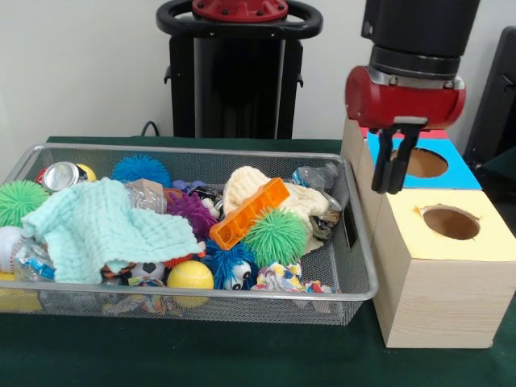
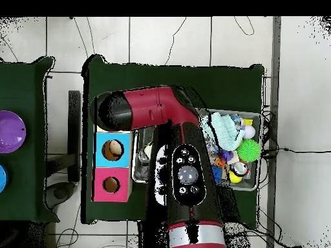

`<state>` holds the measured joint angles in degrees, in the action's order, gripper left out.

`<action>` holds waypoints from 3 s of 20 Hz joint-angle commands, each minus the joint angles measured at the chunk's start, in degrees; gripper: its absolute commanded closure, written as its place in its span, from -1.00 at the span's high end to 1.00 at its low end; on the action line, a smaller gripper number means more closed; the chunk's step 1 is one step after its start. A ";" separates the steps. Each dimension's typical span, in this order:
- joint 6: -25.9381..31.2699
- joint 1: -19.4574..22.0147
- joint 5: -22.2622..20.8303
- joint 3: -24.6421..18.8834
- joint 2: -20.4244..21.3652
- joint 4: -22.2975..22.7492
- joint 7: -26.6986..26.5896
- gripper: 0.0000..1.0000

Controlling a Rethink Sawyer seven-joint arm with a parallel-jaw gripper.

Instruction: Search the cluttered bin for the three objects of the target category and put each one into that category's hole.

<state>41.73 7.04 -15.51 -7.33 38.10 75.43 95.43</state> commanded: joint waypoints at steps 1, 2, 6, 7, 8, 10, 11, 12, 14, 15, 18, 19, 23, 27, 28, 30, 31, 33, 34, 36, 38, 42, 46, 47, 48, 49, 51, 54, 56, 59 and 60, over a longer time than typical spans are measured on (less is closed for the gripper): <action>-4.30 4.48 -1.29 -0.12 0.30 4.63 2.97 -1.00; -3.74 4.65 -1.59 0.01 0.19 4.31 2.38 -1.00; -2.65 5.56 -3.20 0.83 -0.65 2.67 0.77 -1.00; -3.34 6.11 -3.43 0.71 -0.81 2.73 0.38 -1.00; -4.08 7.01 -3.26 0.07 -0.92 2.74 -0.36 -1.00; -5.39 8.76 -3.02 -1.20 -0.93 3.48 -1.84 -1.00; -6.10 9.43 -3.17 -1.65 -0.98 3.77 -2.31 -1.00; -7.29 10.28 -3.26 -2.20 -0.70 4.74 -2.85 -1.00; -11.61 11.93 -2.59 -4.33 -0.29 6.88 -2.42 -1.00; -12.95 12.55 -2.30 -5.52 -0.50 7.55 -2.52 -1.00; -15.62 13.92 -0.26 -8.35 -1.02 9.78 -0.55 -1.00; -15.30 13.79 -0.03 -8.61 -1.41 9.63 -0.23 -1.00; -14.39 14.77 0.35 -11.02 -2.33 10.31 -1.66 -1.00; -13.49 13.95 -0.03 -10.63 -3.05 9.54 -0.79 -1.00; -12.39 13.82 -0.15 -10.65 -3.16 9.24 -1.33 -1.00; -13.09 14.41 -0.12 -11.49 -3.07 9.91 -1.55 -1.00; -12.96 14.85 -0.03 -12.10 -3.08 10.21 -2.01 -1.00; -12.79 15.35 0.10 -13.01 -3.15 10.69 -2.39 -1.00; -12.67 15.48 -0.15 -13.49 -3.26 10.77 -2.16 1.00; -12.09 15.80 0.19 -14.12 -3.45 10.89 -2.52 1.00; -11.42 16.05 0.35 -14.72 -3.66 10.88 -2.82 1.00; -10.88 15.98 -0.11 -14.93 -3.76 10.85 -2.38 1.00; -11.24 16.06 -0.62 -15.21 -3.66 11.07 -2.01 1.00; -10.46 15.70 -0.79 -14.64 -3.59 10.72 -1.83 1.00; -9.69 15.34 -0.96 -14.07 -3.52 10.37 -1.65 1.00; -7.76 14.86 -1.22 -13.22 -3.51 10.03 -1.88 1.00; -5.49 14.23 -1.68 -11.92 -3.50 9.35 -2.10 1.00; -4.84 12.51 -3.09 -9.33 -4.31 7.53 -0.68 1.00; -3.67 11.68 -3.64 -8.07 -4.91 6.59 -0.32 1.00; -0.05 10.94 -3.50 -6.96 -5.37 6.03 -0.76 1.00; 0.60 10.87 -3.29 -6.94 -5.50 5.90 -0.87 1.00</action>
<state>30.68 19.17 -15.64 -16.44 36.55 80.07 95.43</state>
